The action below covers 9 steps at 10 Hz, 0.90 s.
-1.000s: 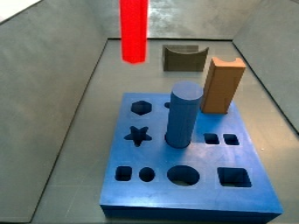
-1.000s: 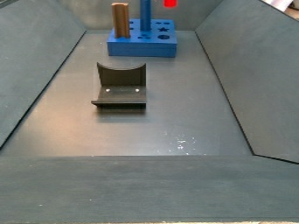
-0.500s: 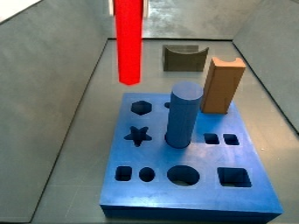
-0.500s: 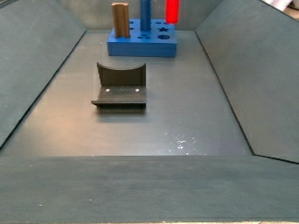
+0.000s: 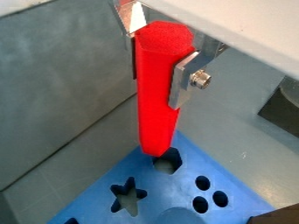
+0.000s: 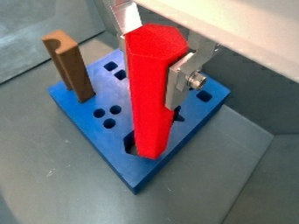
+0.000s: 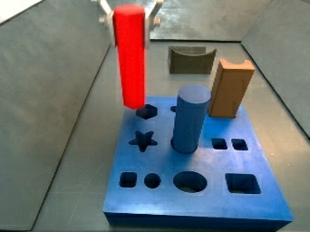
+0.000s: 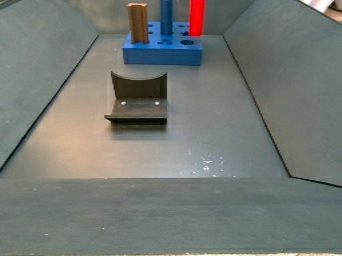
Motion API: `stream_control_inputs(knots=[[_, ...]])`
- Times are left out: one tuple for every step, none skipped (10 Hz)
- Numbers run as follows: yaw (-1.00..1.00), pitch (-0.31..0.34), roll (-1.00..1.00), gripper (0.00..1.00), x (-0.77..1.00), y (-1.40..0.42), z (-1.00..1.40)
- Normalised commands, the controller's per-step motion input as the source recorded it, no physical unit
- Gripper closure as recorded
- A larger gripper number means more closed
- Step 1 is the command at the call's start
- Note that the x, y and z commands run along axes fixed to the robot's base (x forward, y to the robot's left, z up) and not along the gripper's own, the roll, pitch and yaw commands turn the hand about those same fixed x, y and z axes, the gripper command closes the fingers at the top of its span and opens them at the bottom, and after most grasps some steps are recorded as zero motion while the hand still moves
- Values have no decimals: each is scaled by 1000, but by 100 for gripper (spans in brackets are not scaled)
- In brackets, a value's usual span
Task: Pick up the hexagon object. Move up. Move to above the board. Insert the hexagon object.
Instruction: Insert the hexagon object.
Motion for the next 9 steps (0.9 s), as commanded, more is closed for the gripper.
stream_control_inputs(knots=[[-71, -36, -4, 100, 191, -23, -389], [-137, 0, -66, 100, 306, 0, -269], [-123, 27, -20, 100, 366, 0, -206], [-100, 61, 0, 100, 389, 31, -189], [-60, 87, 0, 100, 406, 49, -140], [0, 66, 0, 100, 263, 114, -189], [0, 24, 11, 100, 83, 154, -166], [66, 0, 17, 100, 0, 203, -269], [111, -17, 14, 100, 0, 194, -369]])
